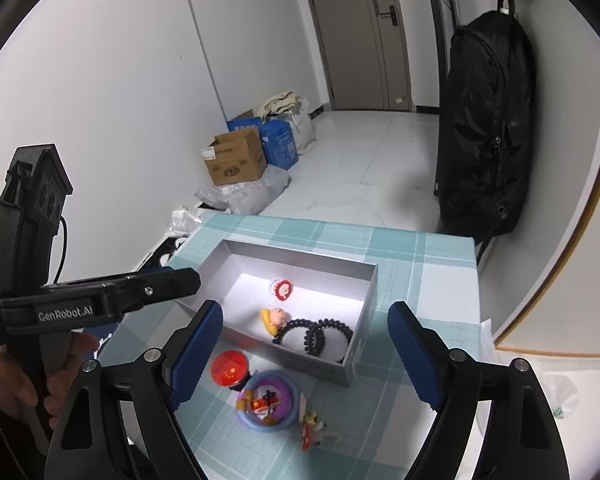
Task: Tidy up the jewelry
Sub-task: 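Lift both open tools out of the silver box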
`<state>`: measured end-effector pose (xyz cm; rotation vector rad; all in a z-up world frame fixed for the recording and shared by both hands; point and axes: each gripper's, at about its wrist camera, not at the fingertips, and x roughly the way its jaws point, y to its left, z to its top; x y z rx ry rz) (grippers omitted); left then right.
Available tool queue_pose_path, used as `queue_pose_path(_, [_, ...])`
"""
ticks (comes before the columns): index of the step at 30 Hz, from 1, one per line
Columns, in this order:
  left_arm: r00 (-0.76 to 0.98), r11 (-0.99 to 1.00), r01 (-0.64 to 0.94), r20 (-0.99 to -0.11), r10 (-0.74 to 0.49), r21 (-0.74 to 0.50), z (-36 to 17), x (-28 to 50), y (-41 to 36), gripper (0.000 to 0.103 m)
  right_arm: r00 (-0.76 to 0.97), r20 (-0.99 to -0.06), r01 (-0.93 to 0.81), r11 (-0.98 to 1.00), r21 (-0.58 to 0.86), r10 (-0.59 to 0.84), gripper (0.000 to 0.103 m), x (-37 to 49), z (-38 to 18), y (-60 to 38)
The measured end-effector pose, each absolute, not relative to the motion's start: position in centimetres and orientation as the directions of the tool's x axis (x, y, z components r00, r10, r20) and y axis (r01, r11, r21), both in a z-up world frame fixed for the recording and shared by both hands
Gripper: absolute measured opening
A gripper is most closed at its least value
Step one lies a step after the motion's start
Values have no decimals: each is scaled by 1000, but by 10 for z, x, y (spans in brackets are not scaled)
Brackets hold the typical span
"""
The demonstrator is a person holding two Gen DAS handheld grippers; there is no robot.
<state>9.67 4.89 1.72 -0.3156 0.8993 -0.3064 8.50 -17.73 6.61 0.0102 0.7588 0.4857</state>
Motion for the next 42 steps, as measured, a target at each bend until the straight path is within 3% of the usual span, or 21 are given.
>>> queue_pose_path(12, [607, 936, 134, -719, -338, -326, 18, 62, 48, 59, 626, -659, -442, 886, 143, 418, 96, 50, 64, -180])
queue_pose_path(19, [603, 934, 125, -722, -340, -336, 9, 50, 51, 64, 605, -685, -476, 874, 96, 405, 97, 37, 53, -174])
queue_pose_path(24, [586, 926, 107, -729, -353, -363, 1, 46, 60, 74, 578, -713, -502, 862, 73, 397, 97, 31, 42, -167])
queue_pose_path(32, [523, 935, 82, -784, -335, -344, -18, 48, 63, 75, 478, -799, -531, 845, 69, 365, 97, 42, 6, -149])
queue_pose_path(42, [474, 933, 60, -813, -338, -354, -27, 51, 73, 75, 437, -823, -524, 847, 94, 362, 95, 60, -11, -139])
